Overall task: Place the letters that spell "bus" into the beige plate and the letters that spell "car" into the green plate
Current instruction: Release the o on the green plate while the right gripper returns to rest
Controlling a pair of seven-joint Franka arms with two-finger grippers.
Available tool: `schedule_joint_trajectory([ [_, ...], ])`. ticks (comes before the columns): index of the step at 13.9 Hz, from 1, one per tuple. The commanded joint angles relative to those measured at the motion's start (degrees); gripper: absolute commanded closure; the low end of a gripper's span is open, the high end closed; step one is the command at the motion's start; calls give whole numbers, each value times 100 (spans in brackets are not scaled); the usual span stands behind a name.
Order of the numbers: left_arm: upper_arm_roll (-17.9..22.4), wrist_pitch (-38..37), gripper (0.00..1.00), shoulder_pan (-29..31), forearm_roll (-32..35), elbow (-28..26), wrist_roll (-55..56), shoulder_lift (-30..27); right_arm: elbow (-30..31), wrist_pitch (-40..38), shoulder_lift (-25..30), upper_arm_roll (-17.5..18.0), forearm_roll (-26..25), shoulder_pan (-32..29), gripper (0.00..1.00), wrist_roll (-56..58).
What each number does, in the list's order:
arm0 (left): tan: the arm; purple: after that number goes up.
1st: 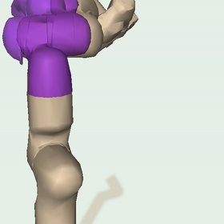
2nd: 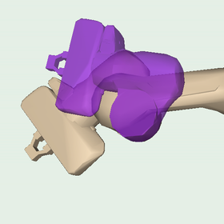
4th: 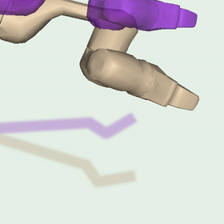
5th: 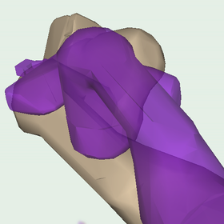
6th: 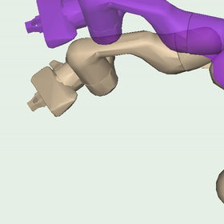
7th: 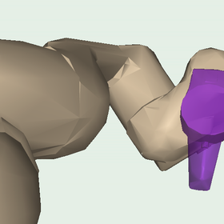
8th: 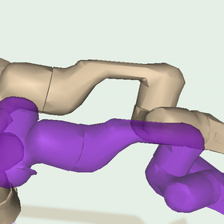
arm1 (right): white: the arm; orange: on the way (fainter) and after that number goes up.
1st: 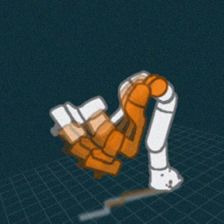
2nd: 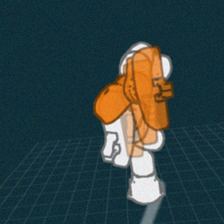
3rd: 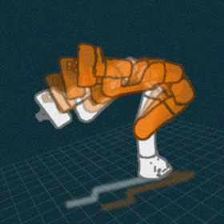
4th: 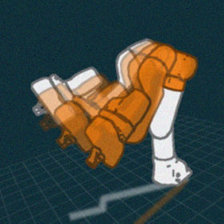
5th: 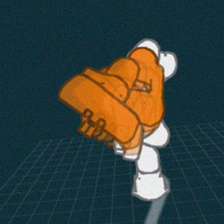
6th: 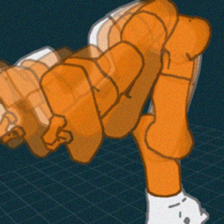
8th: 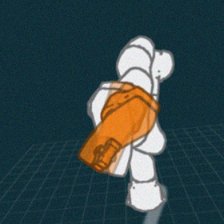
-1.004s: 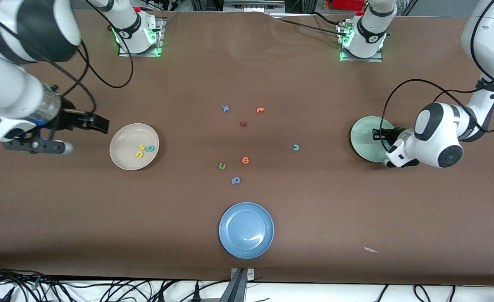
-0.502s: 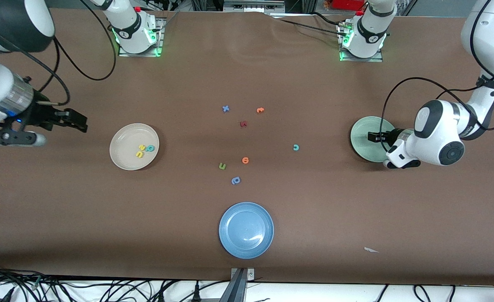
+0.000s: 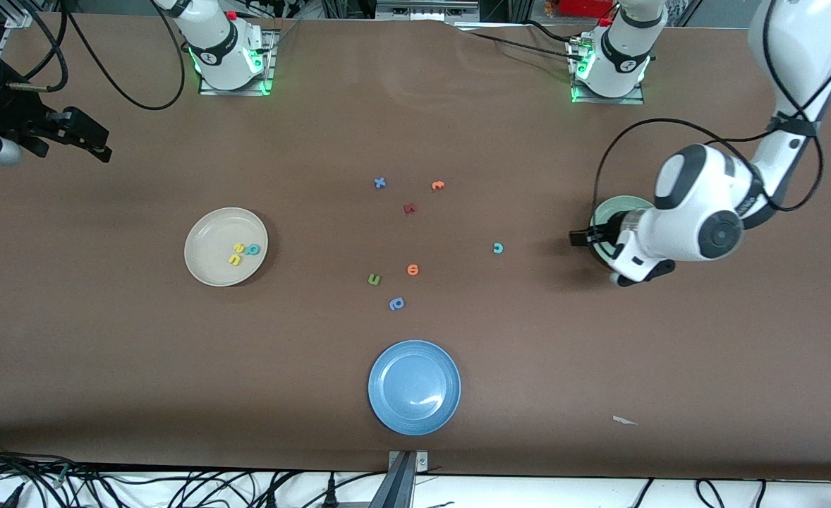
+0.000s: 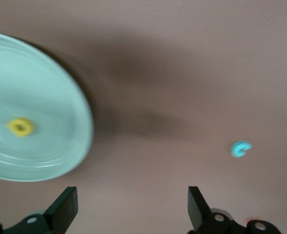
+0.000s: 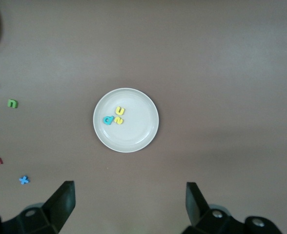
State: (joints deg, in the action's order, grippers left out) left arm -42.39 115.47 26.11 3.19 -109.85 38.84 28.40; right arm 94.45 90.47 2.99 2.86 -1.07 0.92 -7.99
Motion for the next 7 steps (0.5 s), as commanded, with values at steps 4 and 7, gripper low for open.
schedule_joint_trajectory([
  [4,213,1573,4,-1097,23,-1,1546,534,-94,-135,-211,4,-16,-66,0,131],
  [7,836,1777,7,-1975,541,7,2029,798,-111,-64,-211,-4,27,-74,0,87],
])
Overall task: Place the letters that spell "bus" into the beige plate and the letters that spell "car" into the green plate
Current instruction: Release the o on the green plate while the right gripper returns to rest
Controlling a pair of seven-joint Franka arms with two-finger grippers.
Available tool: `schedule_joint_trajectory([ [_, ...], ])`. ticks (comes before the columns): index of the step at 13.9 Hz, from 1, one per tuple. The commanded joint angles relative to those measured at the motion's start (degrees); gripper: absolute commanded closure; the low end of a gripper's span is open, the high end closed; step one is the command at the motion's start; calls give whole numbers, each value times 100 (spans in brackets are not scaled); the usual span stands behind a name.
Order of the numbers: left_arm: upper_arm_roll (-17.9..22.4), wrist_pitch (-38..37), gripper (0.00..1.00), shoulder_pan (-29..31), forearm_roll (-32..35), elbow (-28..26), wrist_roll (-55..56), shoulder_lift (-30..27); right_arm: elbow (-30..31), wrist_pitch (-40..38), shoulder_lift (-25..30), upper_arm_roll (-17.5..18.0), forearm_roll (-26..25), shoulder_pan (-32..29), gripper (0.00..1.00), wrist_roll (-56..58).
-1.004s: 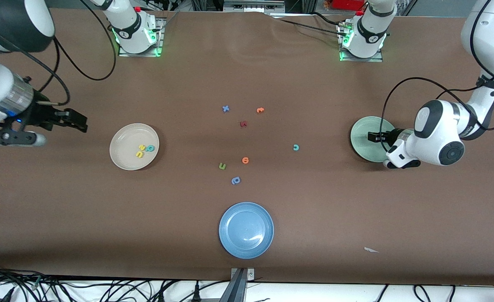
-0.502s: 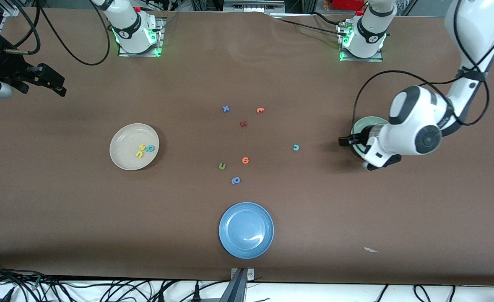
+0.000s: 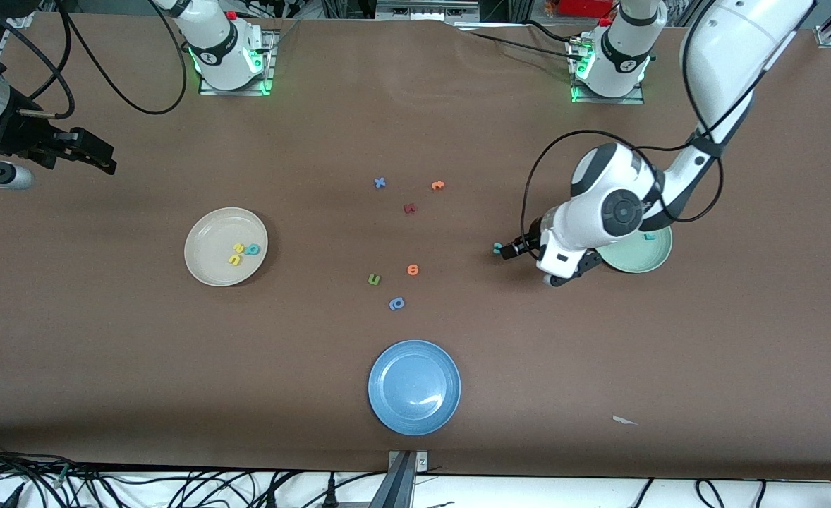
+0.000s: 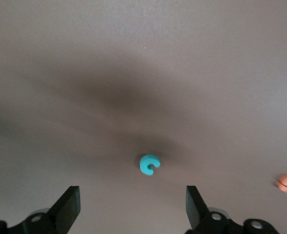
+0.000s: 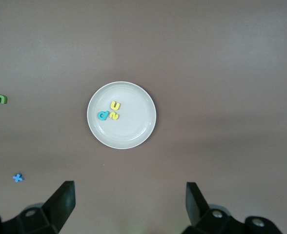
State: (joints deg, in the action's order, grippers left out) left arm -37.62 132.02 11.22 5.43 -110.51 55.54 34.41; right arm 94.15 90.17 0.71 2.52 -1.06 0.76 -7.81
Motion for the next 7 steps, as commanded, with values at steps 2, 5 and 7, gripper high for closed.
schedule_joint_trajectory([
  [2,553,191,10,-743,423,91,519,312,-99,35,9,38,-17,-41,0,113],
  [5,554,657,10,-779,432,91,695,461,-108,62,-9,21,-35,-59,0,122],
  [7,606,693,14,-866,441,91,704,514,-108,53,8,29,-18,-59,0,113],
])
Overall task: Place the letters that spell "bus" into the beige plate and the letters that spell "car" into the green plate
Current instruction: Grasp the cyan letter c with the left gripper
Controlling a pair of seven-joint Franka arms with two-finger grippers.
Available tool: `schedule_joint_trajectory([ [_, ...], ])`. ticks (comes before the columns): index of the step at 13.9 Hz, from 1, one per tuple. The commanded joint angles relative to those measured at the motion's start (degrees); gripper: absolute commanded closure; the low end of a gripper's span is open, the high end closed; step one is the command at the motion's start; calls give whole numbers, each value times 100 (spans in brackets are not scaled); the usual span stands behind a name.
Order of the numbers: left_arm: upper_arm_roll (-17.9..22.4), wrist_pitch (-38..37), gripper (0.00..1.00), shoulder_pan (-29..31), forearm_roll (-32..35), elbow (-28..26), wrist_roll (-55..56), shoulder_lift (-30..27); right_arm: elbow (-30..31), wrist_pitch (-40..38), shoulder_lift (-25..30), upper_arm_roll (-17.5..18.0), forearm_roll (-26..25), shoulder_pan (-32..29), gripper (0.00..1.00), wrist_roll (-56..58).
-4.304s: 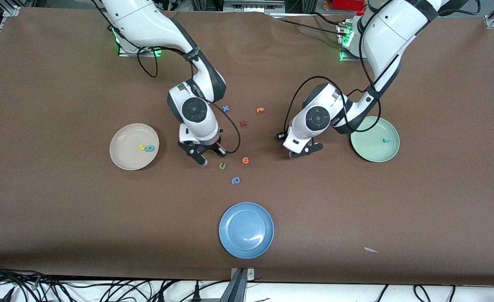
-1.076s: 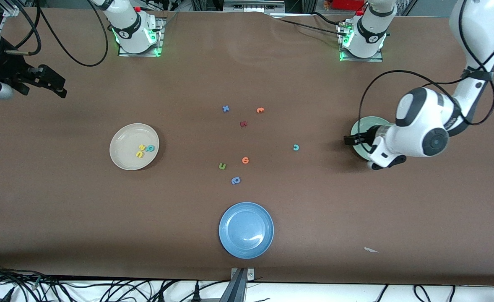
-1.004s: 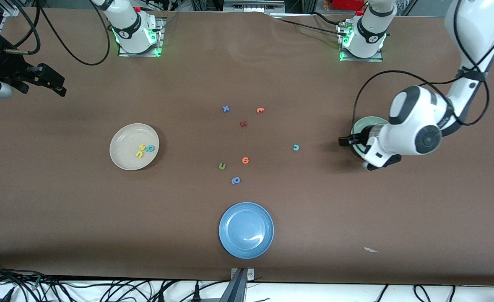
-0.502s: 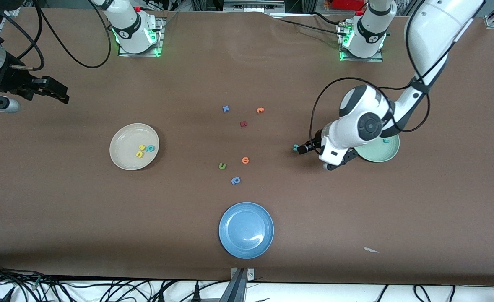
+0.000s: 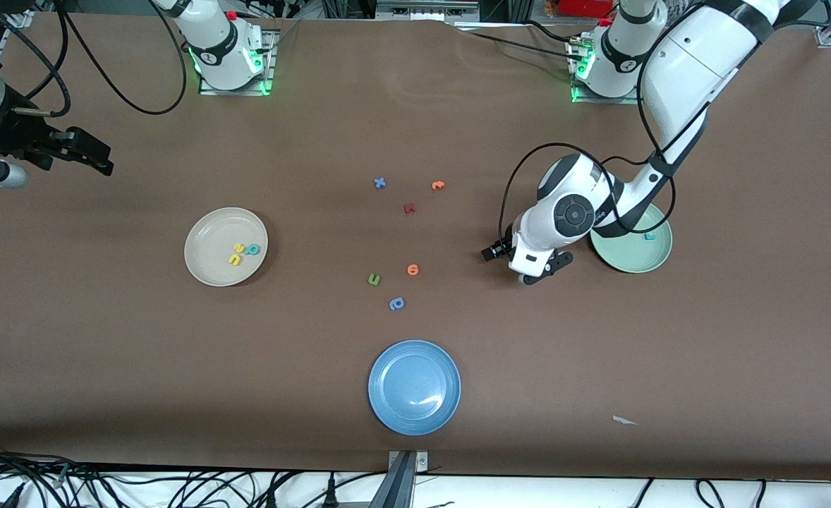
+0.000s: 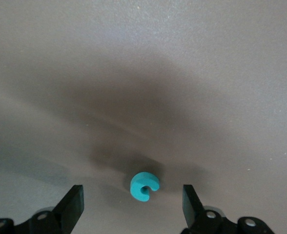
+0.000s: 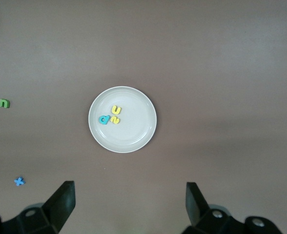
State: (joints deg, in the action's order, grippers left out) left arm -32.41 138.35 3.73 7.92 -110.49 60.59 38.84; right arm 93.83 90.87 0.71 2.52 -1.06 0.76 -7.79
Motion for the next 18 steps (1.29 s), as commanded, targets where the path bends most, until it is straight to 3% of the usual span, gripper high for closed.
schedule_joint_trajectory([
  [1,104,60,18,-145,192,89,199,79,-76,-16,-1,21,-9,-59,0,111],
  [2,121,60,18,-154,192,89,199,79,-76,-8,-1,21,-9,-59,0,111],
  [7,165,60,39,-268,192,81,199,88,-67,98,17,38,-44,-50,0,94],
  [13,455,60,44,-575,201,89,199,80,-67,63,17,29,-44,-50,0,102],
  [18,464,43,62,-576,201,186,199,79,-67,54,17,38,-35,-50,0,102],
])
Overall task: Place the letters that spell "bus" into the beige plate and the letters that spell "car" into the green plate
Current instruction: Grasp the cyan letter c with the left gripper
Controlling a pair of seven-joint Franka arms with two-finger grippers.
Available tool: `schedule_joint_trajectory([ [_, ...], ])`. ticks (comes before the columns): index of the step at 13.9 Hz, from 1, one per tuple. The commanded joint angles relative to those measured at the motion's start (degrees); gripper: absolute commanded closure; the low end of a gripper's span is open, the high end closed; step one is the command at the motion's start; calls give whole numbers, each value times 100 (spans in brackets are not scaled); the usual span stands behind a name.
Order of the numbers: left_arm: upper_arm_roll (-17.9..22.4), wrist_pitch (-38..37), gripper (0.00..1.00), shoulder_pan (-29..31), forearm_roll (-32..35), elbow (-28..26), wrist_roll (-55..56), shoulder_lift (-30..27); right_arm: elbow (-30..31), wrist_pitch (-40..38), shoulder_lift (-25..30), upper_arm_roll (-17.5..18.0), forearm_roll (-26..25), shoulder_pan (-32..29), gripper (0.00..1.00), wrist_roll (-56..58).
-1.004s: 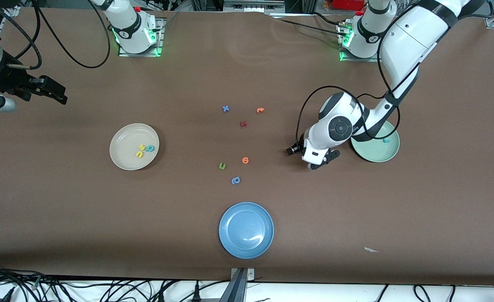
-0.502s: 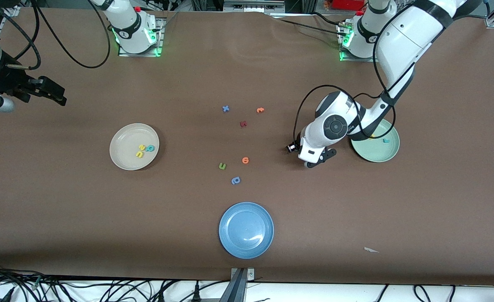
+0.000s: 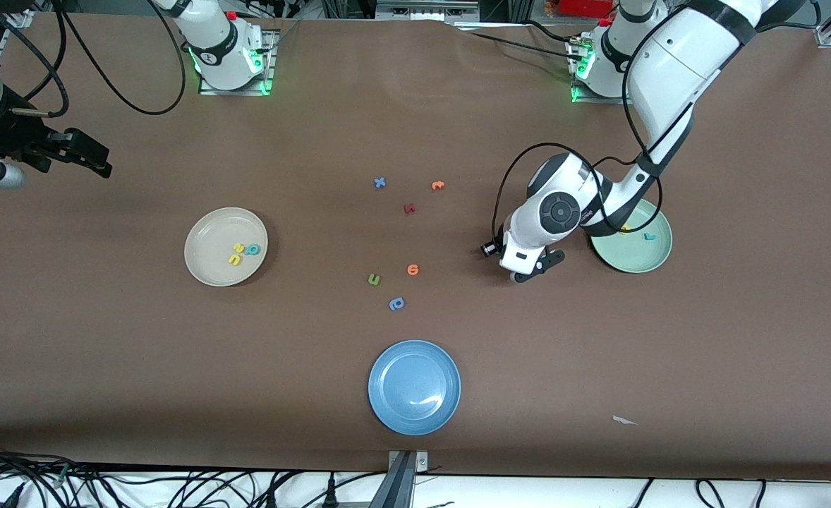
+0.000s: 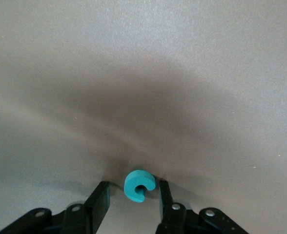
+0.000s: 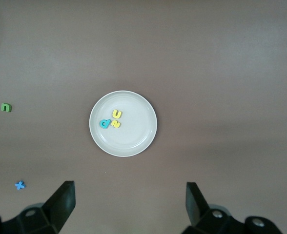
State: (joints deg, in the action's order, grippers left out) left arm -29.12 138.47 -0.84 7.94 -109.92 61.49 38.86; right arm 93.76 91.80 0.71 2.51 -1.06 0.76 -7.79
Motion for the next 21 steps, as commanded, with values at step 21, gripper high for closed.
schedule_joint_trajectory([
  [21,21,-3165,87,1260,-425,885,-2401,-1082,-68,-57,17,48,-26,-50,0,76],
])
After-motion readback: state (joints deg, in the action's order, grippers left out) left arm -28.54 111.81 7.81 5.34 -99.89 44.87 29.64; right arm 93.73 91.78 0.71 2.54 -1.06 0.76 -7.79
